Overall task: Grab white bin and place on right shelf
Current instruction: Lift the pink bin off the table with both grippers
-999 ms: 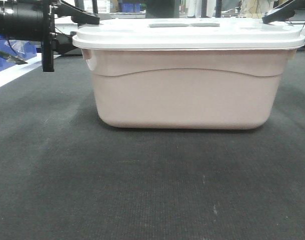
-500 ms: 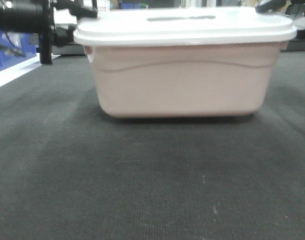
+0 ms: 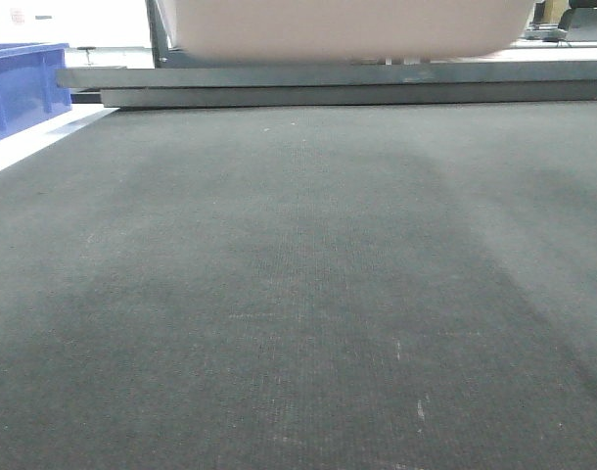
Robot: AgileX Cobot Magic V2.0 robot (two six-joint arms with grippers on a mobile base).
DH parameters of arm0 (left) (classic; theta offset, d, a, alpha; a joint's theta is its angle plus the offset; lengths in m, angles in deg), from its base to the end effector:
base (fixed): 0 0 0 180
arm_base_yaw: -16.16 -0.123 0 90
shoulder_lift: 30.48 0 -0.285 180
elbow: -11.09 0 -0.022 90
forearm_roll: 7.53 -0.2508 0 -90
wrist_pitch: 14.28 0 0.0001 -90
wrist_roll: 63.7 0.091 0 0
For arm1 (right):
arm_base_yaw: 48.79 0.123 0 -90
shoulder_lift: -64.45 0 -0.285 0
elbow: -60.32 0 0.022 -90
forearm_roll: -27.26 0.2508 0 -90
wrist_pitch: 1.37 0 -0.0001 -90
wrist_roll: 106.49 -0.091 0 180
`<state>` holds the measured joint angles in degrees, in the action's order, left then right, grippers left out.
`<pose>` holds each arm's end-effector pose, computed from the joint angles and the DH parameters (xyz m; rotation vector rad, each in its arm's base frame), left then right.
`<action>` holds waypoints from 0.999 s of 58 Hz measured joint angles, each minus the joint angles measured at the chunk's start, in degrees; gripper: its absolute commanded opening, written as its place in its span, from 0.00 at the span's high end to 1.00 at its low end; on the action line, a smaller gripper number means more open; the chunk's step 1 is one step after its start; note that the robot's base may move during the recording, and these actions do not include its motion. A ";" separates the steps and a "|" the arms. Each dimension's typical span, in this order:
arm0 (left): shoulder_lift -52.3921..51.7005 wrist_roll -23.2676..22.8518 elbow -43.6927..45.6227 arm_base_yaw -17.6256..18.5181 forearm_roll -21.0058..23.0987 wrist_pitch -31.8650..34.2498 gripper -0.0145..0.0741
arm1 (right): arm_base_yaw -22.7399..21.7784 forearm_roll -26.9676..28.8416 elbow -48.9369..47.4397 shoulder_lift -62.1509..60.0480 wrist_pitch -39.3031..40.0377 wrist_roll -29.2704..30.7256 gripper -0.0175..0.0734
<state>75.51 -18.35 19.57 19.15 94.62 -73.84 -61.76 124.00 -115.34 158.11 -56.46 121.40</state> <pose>0.3733 -0.0964 0.3964 0.0544 1.6972 -1.6348 0.3307 -0.0001 0.3957 0.1629 1.6995 1.2693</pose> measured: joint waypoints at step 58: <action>-18.55 -4.43 -9.26 -0.52 -11.80 3.43 0.98 | 0.00 -3.48 12.86 -20.20 3.42 -1.69 0.74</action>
<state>56.96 -22.77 10.31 18.63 82.83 -70.41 -61.76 120.51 -102.47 137.92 -53.04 119.71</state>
